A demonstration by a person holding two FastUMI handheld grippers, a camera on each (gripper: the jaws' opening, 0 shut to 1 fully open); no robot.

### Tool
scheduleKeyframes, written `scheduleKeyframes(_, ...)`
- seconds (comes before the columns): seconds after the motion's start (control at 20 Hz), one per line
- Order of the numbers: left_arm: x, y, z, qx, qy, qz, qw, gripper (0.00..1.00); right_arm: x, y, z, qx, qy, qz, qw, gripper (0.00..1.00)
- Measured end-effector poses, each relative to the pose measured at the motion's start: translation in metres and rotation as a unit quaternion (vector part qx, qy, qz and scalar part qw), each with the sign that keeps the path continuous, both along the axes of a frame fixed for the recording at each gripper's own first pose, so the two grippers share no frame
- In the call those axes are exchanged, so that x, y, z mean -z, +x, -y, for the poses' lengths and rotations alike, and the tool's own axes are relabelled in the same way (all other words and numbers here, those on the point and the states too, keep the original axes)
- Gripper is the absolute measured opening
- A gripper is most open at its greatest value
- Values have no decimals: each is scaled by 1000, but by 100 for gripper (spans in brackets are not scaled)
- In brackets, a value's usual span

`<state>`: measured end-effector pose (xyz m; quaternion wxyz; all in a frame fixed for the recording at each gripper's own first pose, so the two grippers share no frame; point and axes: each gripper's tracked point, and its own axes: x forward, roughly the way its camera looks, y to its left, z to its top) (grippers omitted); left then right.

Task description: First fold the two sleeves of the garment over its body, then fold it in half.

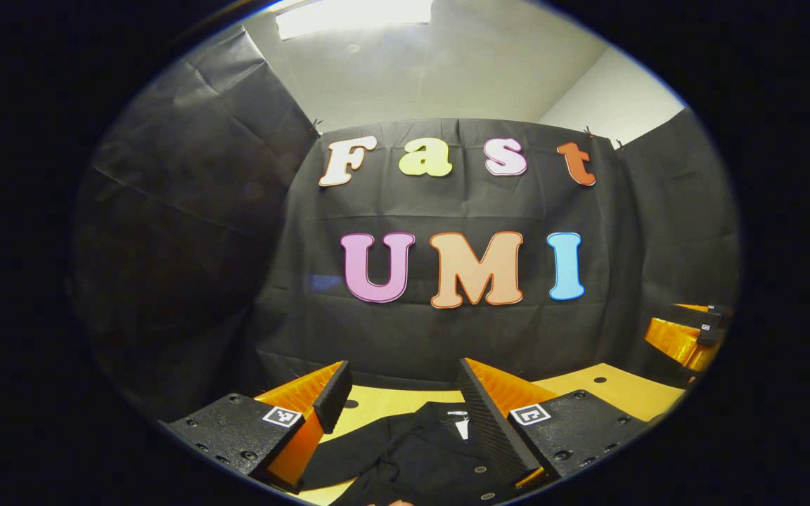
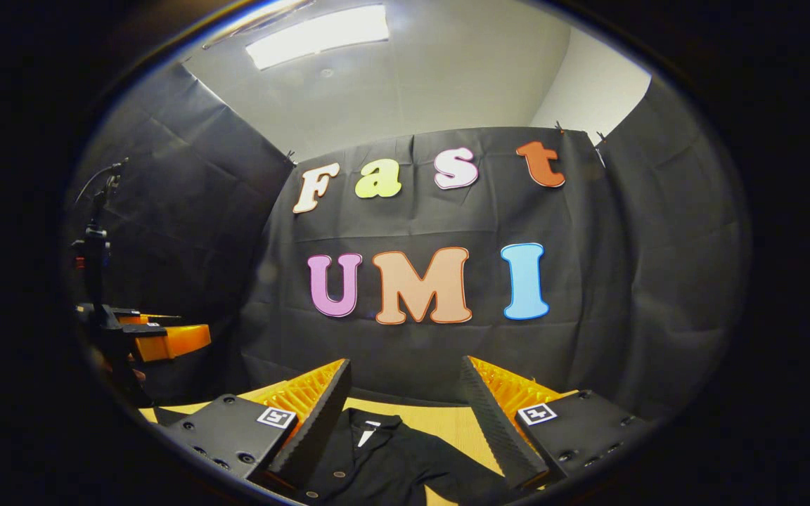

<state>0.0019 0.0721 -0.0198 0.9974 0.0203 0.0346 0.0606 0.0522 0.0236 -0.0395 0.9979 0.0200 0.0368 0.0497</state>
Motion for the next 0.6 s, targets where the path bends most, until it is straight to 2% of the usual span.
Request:
scheduleKeyframes(0.2, 2, -1, 2, -7, 3, -2, 1000, 92, 8, 5, 17, -1, -25, -9, 1000, 99)
scheduleKeyframes(0.6, 10, -2, 14, -20, 2, -10, 1000, 92, 48, 18, 92, 35, -84, -68, 994, 99)
